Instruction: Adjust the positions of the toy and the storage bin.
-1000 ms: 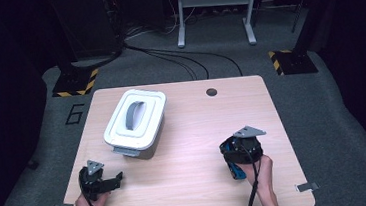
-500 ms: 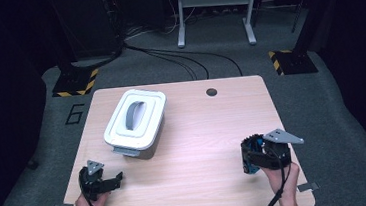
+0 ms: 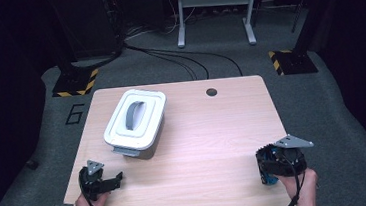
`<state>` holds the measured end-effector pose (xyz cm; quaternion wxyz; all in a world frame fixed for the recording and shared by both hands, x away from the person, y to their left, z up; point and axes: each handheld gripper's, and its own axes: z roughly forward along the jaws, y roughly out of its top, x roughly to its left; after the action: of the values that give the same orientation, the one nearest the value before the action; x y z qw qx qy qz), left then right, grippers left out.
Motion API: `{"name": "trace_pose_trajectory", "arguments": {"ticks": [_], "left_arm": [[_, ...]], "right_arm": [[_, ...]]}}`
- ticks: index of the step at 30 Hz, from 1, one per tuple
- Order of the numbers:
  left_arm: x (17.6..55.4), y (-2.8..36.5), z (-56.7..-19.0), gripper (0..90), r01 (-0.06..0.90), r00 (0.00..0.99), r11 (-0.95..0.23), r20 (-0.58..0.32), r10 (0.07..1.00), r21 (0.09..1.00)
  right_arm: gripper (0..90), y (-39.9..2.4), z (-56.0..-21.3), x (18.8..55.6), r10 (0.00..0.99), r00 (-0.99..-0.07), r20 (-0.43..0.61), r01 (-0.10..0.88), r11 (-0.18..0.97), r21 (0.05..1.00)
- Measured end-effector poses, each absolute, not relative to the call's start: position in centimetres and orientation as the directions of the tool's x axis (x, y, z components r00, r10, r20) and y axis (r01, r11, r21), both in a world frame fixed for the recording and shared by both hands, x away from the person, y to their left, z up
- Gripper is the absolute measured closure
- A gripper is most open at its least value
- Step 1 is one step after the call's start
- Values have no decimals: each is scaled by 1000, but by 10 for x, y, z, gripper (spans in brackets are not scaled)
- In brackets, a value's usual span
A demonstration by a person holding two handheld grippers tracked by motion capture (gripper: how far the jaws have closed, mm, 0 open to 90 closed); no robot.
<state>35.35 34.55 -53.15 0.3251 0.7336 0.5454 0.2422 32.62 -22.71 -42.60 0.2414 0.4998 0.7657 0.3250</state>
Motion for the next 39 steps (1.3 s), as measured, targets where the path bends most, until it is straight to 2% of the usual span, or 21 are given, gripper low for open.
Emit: {"name": "trace_pose_trajectory", "arguments": {"ticks": [7, 17, 24, 28, 35, 39], "left_arm": [[353, 345, -532, 89, 642, 288, -194, 1, 958, 741], [353, 345, -532, 89, 641, 288, -196, 5, 958, 742], [353, 345, -532, 89, 640, 288, -196, 5, 958, 743], [353, 345, -532, 89, 640, 288, -196, 5, 958, 743], [353, 345, -532, 89, 640, 288, -196, 5, 958, 743], [353, 345, -532, 89, 640, 288, -196, 5, 958, 743]], "right_arm": [[242, -210, -432, 343, 912, -410, -6, 656, 300, 692], [240, -173, -481, 392, 919, -395, 3, 747, 319, 584], [238, -167, -497, 399, 926, -378, -13, 760, 318, 567], [230, -167, -501, 401, 924, -382, 17, 778, 311, 546], [89, -178, -490, 392, 902, -424, 82, 711, 276, 647], [29, -190, -481, 384, 896, -436, 85, 672, 261, 693]]}}
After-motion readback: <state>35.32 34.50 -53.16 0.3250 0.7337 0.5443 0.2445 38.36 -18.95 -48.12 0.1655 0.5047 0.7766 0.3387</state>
